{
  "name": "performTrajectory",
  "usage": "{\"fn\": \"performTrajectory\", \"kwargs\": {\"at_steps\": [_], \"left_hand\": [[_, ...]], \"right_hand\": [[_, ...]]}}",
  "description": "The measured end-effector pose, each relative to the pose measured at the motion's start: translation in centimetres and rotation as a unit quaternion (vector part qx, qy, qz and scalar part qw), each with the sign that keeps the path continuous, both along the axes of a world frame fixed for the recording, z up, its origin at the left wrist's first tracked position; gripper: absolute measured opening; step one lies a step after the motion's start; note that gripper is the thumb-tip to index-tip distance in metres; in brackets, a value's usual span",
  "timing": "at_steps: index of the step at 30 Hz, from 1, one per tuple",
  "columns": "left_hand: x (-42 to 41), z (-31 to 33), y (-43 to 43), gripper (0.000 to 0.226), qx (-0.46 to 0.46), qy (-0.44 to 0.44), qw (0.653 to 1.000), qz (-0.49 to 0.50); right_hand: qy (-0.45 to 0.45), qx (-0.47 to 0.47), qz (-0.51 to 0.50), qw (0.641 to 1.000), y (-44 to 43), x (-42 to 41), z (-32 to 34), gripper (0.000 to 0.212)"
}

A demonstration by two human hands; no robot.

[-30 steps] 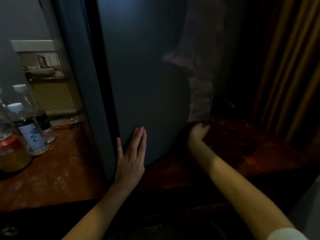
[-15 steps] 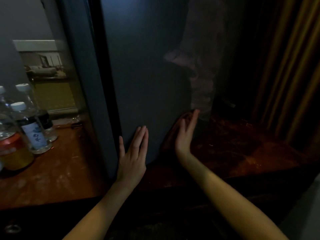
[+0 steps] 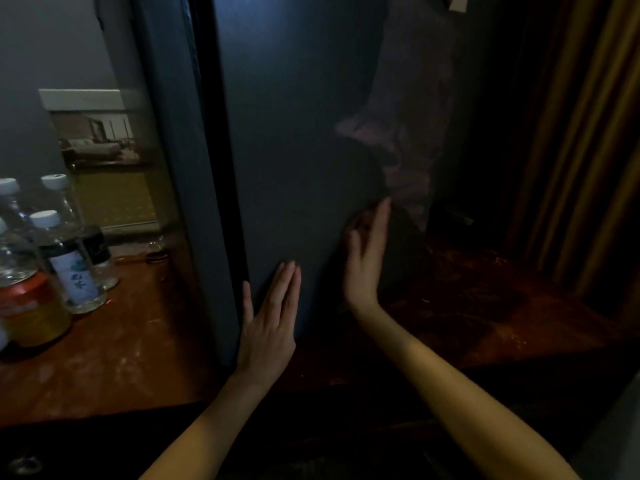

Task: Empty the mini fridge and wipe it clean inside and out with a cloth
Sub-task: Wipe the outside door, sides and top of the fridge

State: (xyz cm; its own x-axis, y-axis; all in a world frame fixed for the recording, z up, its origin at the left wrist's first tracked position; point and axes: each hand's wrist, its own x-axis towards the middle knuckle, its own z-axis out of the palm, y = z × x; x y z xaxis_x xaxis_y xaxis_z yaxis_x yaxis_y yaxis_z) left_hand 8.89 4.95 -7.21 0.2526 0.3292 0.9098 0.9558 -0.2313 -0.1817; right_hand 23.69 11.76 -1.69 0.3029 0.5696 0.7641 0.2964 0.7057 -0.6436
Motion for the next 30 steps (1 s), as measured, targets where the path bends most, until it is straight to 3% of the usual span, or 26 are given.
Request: {"fn": "performTrajectory", "kwargs": {"at_steps": [2, 4, 6, 8, 10, 12, 14, 16, 18, 19, 22, 26, 28, 30], "left_hand": [[0.0, 0.1, -0.1, 0.069, 0.003, 0.001, 1.0, -0.004], [0.0, 0.1, -0.1, 0.068, 0.004, -0.003, 1.0, -0.012], [0.1, 0.1, 0.0, 0.069, -0.001, -0.007, 1.0, -0.013], [0.1, 0.0, 0.0, 0.068, -0.004, -0.009, 1.0, -0.011], [0.2, -0.1, 0.1, 0.069, -0.006, -0.009, 1.0, -0.009], [0.2, 0.0, 0.1, 0.07, -0.005, -0.01, 1.0, -0.009], [0.2, 0.1, 0.1, 0.07, -0.006, -0.011, 1.0, -0.011], [0.2, 0.0, 0.1, 0.07, -0.006, -0.01, 1.0, -0.012], [0.2, 0.1, 0.1, 0.07, -0.003, -0.009, 1.0, -0.009], [0.2, 0.1, 0.1, 0.07, -0.003, -0.008, 1.0, -0.01], [0.2, 0.1, 0.1, 0.068, 0.0, -0.01, 1.0, -0.018], [0.2, 0.2, 0.1, 0.061, -0.002, -0.016, 1.0, -0.019], [0.0, 0.3, 0.2, 0.058, -0.007, -0.016, 0.999, -0.027], [-0.1, 0.3, 0.2, 0.061, -0.009, -0.014, 0.999, -0.038]], "right_hand": [[-0.161, 0.093, 0.04, 0.982, -1.7, -1.4, 0.7, 0.058], [-0.309, 0.158, 0.051, 0.937, -1.9, -0.9, 1.3, 0.059], [-0.352, 0.171, 0.045, 0.919, -0.6, 1.1, 1.5, 0.061], [-0.266, 0.129, 0.016, 0.955, 1.6, 3.6, 1.0, 0.061], [-0.109, 0.036, -0.021, 0.993, 4.2, 6.3, 0.3, 0.061], [0.025, -0.058, -0.038, 0.997, 6.3, 8.5, -0.3, 0.06], [0.127, -0.165, -0.054, 0.977, 7.6, 9.7, -0.2, 0.057], [0.253, -0.249, -0.069, 0.932, 8.1, 9.6, 0.6, 0.057], [0.356, -0.261, -0.078, 0.894, 8.0, 8.3, 2.7, 0.057], [0.366, -0.237, -0.087, 0.896, 7.5, 7.4, 4.0, 0.057], [0.281, -0.116, -0.089, 0.949, 5.0, 3.6, 8.3, 0.058], [0.027, 0.091, -0.039, 0.995, -0.7, -3.2, 11.3, 0.062], [-0.143, 0.175, -0.005, 0.974, -2.7, -4.9, 10.4, 0.063], [-0.32, 0.23, 0.02, 0.919, -3.1, -4.0, 9.0, 0.06]]}}
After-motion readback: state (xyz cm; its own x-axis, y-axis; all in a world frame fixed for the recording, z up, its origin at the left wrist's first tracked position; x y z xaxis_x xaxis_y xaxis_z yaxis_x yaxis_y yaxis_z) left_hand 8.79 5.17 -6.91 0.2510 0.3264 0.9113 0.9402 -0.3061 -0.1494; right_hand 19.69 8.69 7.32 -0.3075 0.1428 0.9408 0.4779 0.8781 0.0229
